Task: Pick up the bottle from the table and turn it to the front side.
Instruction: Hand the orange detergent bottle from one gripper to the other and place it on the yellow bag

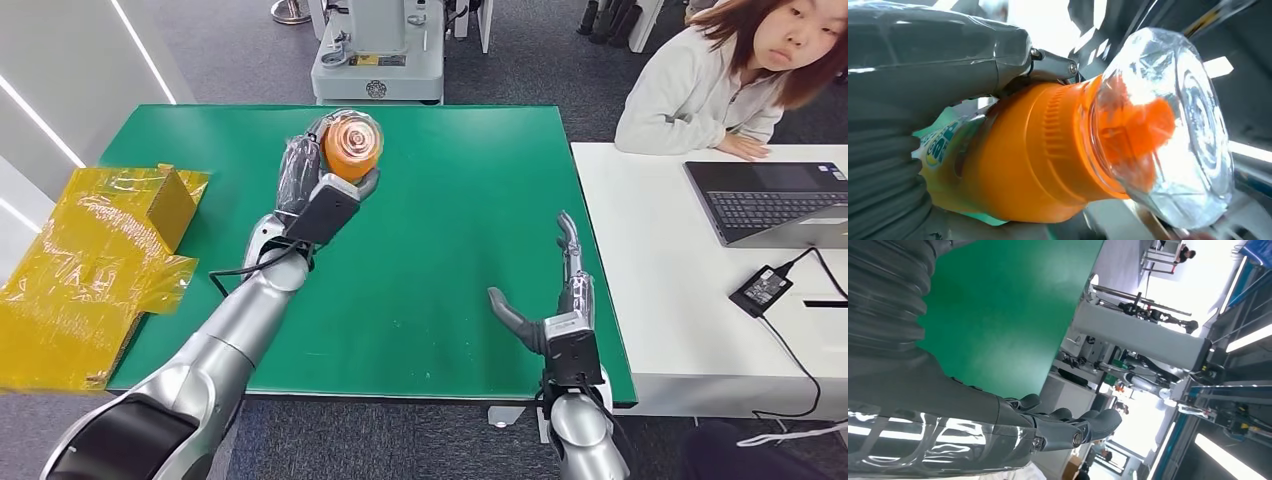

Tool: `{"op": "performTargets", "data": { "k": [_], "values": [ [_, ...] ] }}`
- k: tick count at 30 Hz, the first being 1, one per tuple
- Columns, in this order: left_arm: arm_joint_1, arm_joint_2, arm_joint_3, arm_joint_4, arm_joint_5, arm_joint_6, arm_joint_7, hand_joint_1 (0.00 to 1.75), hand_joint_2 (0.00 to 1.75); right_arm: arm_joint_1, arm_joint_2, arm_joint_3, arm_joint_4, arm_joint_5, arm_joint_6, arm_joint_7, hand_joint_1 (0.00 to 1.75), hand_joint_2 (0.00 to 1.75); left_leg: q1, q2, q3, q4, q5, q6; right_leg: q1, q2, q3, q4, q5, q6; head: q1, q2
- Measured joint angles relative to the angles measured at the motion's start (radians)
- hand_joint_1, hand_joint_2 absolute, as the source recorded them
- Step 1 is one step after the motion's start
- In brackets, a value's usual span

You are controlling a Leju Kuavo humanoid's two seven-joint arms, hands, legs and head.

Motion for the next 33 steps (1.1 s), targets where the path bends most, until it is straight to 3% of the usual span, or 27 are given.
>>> {"op": "performTargets", "data": {
  "k": [6, 12, 21, 33],
  "values": [
    [-0.026, 0.029, -0.020, 0.025, -0.221, 0.167, 0.056, 1.75, 1.75, 0.056, -0.023, 0.000, -0.068, 0.004, -0.007, 0.001, 0.00, 1.75, 0.000, 0.000, 0.000, 0.000, 0.000, 0.000, 0.000, 0.000, 0.000, 0.000, 0.000, 0.000, 0.000, 0.000],
    [-0.034, 0.049, -0.022, 0.056, -0.376, 0.234, 0.109, 1.75, 1.75, 0.092, -0.044, 0.000, -0.102, -0.004, -0.020, -0.001, 0.00, 1.75, 0.000, 0.000, 0.000, 0.000, 0.000, 0.000, 0.000, 0.000, 0.000, 0.000, 0.000, 0.000, 0.000, 0.000],
    [-0.038, 0.088, -0.025, 0.094, -0.678, 0.261, 0.281, 1.75, 1.75, 0.131, -0.071, -0.004, -0.128, -0.022, -0.052, 0.002, 0.00, 1.75, 0.000, 0.001, 0.000, 0.000, 0.000, 0.000, 0.000, 0.001, 0.000, 0.000, 0.000, 0.000, 0.000, 0.000],
    [0.006, 0.167, 0.038, 0.108, -0.852, 0.263, 0.362, 1.75, 1.75, 0.170, -0.093, -0.064, -0.115, -0.070, -0.048, 0.018, 0.00, 1.75, 0.000, 0.001, 0.000, 0.000, 0.000, 0.000, 0.000, 0.001, -0.001, 0.000, 0.000, 0.000, 0.000, 0.000]
  ]
}}
